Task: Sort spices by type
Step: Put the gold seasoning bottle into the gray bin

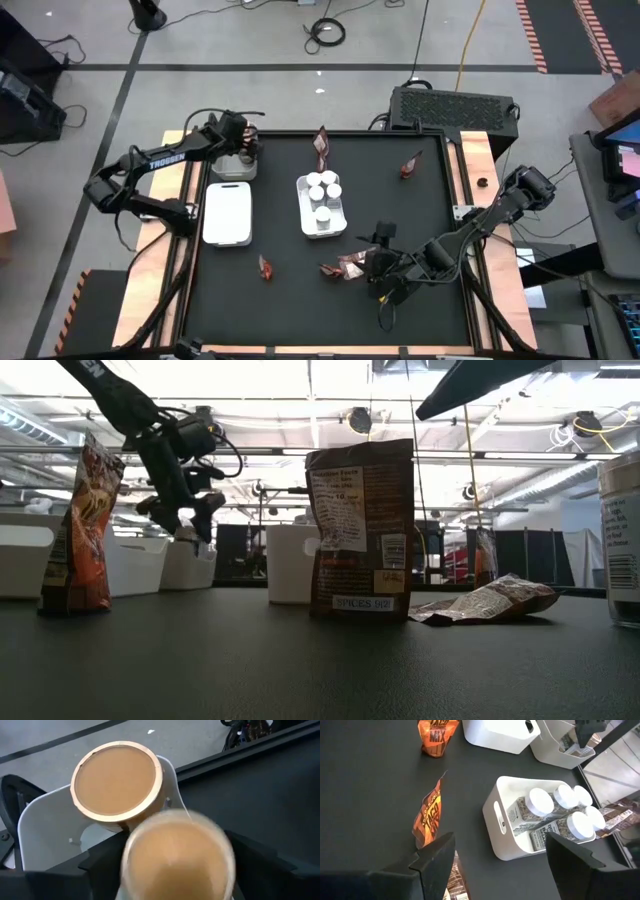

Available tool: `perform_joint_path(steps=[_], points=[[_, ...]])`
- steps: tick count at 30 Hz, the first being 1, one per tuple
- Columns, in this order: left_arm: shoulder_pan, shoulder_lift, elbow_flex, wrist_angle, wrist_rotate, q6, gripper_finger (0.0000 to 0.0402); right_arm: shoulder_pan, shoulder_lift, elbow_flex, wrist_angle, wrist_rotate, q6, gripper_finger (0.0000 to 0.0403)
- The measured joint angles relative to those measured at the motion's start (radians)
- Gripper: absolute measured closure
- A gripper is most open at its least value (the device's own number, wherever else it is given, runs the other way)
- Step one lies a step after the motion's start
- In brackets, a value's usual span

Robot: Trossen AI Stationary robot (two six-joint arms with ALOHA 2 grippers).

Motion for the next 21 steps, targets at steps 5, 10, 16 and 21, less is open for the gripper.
perform_joint_path(steps=[5, 10, 16, 21], points=[[0.000, 0.000, 0.000, 0.001, 0.000, 0.002, 0.0053, 0.000, 0.000, 0.000, 0.000, 0.000, -0.015, 0.0138], [0.000, -0.006, 0.000, 0.001, 0.000, 0.006, 0.0050, 0.000, 0.000, 0.000, 0.000, 0.000, -0.025, 0.0138], [0.000, -0.058, 0.000, 0.001, -0.001, 0.005, 0.0048, 0.000, 0.000, 0.000, -0.001, 0.000, -0.036, 0.0138], [0.000, -0.148, 0.002, 0.000, -0.005, 0.000, 0.0048, 0.000, 0.000, 0.000, -0.001, 0.000, -0.041, 0.0138]])
